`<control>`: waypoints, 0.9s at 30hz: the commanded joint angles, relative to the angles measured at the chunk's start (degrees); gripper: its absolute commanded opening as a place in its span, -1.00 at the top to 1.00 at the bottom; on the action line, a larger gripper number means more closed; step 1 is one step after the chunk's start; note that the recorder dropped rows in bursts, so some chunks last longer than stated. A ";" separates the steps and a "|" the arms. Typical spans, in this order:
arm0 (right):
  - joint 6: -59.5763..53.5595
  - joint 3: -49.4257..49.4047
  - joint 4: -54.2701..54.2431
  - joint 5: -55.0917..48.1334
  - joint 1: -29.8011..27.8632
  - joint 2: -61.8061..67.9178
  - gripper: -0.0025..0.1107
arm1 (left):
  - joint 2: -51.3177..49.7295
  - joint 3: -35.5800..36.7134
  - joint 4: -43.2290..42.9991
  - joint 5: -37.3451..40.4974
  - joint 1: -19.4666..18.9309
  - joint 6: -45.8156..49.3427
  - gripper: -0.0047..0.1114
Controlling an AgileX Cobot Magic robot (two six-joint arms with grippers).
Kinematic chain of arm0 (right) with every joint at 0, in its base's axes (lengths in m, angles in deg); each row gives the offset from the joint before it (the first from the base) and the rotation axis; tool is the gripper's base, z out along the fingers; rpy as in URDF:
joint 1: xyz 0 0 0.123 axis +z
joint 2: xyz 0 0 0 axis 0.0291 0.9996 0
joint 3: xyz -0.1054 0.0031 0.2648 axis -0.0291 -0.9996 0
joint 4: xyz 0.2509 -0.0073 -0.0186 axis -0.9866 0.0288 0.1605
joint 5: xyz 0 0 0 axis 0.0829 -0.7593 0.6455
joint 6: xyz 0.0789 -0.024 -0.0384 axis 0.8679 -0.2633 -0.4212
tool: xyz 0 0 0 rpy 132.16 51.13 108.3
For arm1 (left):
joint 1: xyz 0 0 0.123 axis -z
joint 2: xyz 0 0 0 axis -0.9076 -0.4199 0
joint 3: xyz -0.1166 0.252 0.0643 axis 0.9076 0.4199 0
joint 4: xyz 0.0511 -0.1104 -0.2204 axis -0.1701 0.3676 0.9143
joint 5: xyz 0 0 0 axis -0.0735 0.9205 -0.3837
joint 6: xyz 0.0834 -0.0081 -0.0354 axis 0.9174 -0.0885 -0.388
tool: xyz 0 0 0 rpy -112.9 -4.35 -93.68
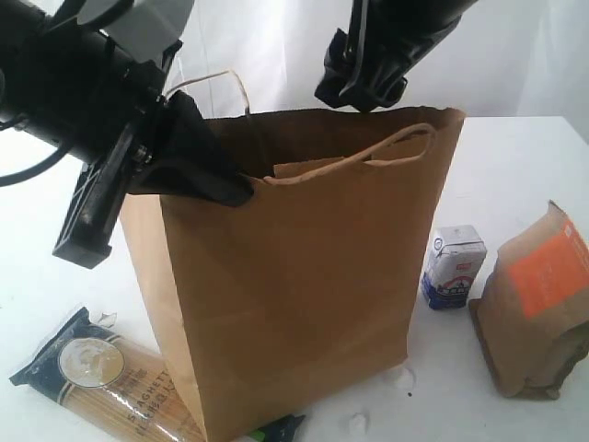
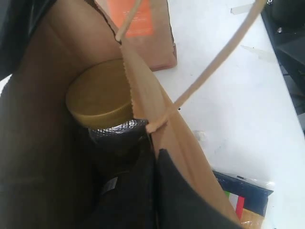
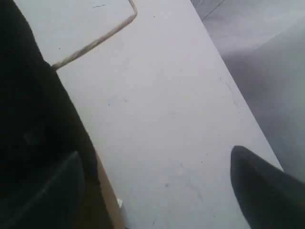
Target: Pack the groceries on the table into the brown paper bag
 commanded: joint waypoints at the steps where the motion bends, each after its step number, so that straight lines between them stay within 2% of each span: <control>1: -2.97 0.58 -1.35 -0.20 -0.07 0.96 -0.41 | 1.00 -0.09 2.43 1.02 0.25 -0.46 0.92; 20: -8.65 0.58 -5.28 -2.85 -0.07 8.29 -0.33 | 1.00 -0.09 2.43 1.02 0.25 -0.46 0.92; 23: -10.32 0.58 -5.43 -4.31 -0.07 9.60 -0.10 | 1.00 -0.09 2.43 1.02 0.25 -0.46 0.92; 27: -9.98 0.58 -5.33 -2.45 -0.07 10.21 0.59 | 1.00 -0.09 2.43 1.02 0.25 -0.46 0.92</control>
